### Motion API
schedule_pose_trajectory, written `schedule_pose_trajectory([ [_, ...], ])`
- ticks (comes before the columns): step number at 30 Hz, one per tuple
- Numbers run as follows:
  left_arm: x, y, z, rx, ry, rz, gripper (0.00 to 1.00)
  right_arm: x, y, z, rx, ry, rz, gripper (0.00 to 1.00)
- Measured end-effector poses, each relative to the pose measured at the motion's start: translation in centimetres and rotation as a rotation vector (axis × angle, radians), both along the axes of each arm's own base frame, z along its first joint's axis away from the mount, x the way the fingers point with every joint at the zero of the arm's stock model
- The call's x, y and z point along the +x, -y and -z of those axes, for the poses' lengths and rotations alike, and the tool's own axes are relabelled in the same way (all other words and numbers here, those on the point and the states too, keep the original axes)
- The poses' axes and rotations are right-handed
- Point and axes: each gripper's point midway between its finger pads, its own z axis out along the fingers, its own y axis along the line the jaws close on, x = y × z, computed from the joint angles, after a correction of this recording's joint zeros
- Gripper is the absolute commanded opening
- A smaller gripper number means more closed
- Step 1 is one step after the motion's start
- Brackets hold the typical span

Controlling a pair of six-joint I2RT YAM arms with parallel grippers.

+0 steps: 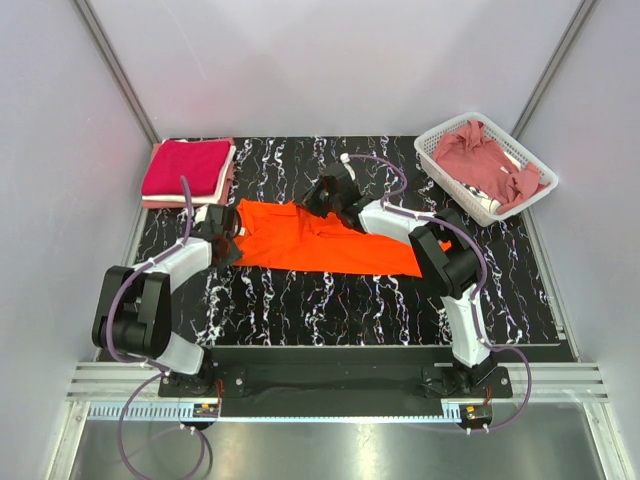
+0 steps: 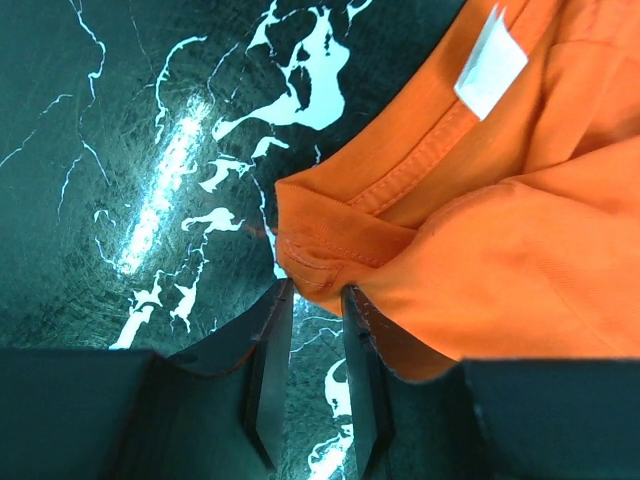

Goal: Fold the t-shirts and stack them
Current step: Fold the tshirt

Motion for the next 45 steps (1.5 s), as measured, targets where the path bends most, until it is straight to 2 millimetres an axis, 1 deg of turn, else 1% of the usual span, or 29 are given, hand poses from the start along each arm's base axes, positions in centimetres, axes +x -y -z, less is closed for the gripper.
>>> schedule_pose_trajectory([
  [2, -0.1, 0.0, 0.2, 0.003, -0.009, -0.001, 0.32, 0.0, 0.0, 0.0, -0.011, 0.005, -0.007, 0.07],
  [3, -0.2, -0.1, 0.3, 0.004, -0.014, -0.001, 0.33, 0.1, -0.1, -0.1, -0.014, 0.008, -0.011, 0.13],
  [5, -0.4, -0.1, 0.3, 0.007, -0.021, -0.002, 0.35, 0.2, -0.3, -0.2, -0.027, 0.015, -0.031, 0.2],
  [6, -0.5, -0.2, 0.3, 0.009, -0.025, -0.002, 0.36, 0.2, -0.5, -0.4, -0.033, 0.016, -0.048, 0.26],
  [8, -0.7, -0.3, 0.1, 0.017, -0.037, 0.005, 0.37, 0.5, -0.8, -0.8, -0.052, 0.034, -0.08, 0.3],
  [9, -0.6, -0.3, -0.4, 0.021, -0.034, 0.01, 0.37, 0.5, -0.8, -1.1, -0.064, 0.041, -0.098, 0.31],
  [11, -0.1, -0.3, -2.1, 0.03, -0.006, 0.032, 0.38, 0.5, -0.6, -1.5, -0.092, 0.058, -0.135, 0.35],
  [12, 0.5, -0.3, -3.6, 0.035, 0.028, 0.053, 0.38, 0.7, -0.4, -1.6, -0.108, 0.069, -0.148, 0.37],
  [14, 1.9, 0.2, -6.3, 0.032, 0.093, 0.108, 0.39, 0.7, 0.3, -1.4, -0.149, 0.079, -0.185, 0.37],
  [16, 3.7, 1.5, -9.3, 0.006, 0.166, 0.205, 0.41, 0.9, 1.5, -0.7, -0.194, 0.078, -0.209, 0.37],
  [17, 4.5, 2.1, -10.4, -0.01, 0.196, 0.249, 0.42, 0.8, 2.2, -0.3, -0.221, 0.069, -0.224, 0.36],
  [19, 6.0, 4.0, -12.0, -0.047, 0.238, 0.367, 0.42, 0.8, 3.4, 0.3, -0.268, 0.057, -0.247, 0.36],
  [20, 6.8, 5.1, -12.4, -0.074, 0.244, 0.434, 0.43, 0.9, 3.9, 0.4, -0.286, 0.054, -0.261, 0.35],
  [21, 7.6, 6.1, -12.2, -0.098, 0.241, 0.499, 0.43, 0.8, 4.3, 0.5, -0.297, 0.052, -0.278, 0.35],
  [23, 8.7, 7.7, -11.1, -0.124, 0.221, 0.6, 0.44, 0.7, 4.8, 0.6, -0.308, 0.052, -0.306, 0.35],
  [27, 8.7, 9.9, -6.2, -0.163, 0.095, 0.768, 0.46, 0.0, 4.9, 1.5, -0.315, 0.036, -0.373, 0.34],
  [28, 8.9, 10.3, -5.2, -0.171, 0.067, 0.802, 0.45, -0.2, 4.8, 1.7, -0.313, 0.032, -0.39, 0.34],
  [30, 9.7, 10.9, -4.0, -0.174, 0.042, 0.851, 0.45, -0.5, 4.6, 2.4, -0.31, 0.022, -0.413, 0.34],
  [33, 11.7, 11.6, -3.6, -0.164, 0.055, 0.917, 0.45, -0.9, 4.3, 3.5, -0.305, 0.003, -0.445, 0.31],
  [37, 14.5, 12.4, -4.9, -0.141, 0.124, 0.993, 0.46, -1.3, 4.3, 4.8, -0.313, -0.018, -0.472, 0.31],
  [41, 16.5, 13.5, -5.8, -0.143, 0.182, 1.062, 0.45, -1.6, 4.3, 4.8, -0.317, -0.015, -0.491, 0.31],
  [43, 17.1, 14.0, -5.8, -0.149, 0.2, 1.098, 0.47, -1.7, 4.4, 5.0, -0.319, -0.015, -0.499, 0.31],
  [45, 17.7, 14.5, -5.4, -0.161, 0.209, 1.139, 0.47, -2.0, 4.5, 5.4, -0.325, -0.017, -0.507, 0.31],
])
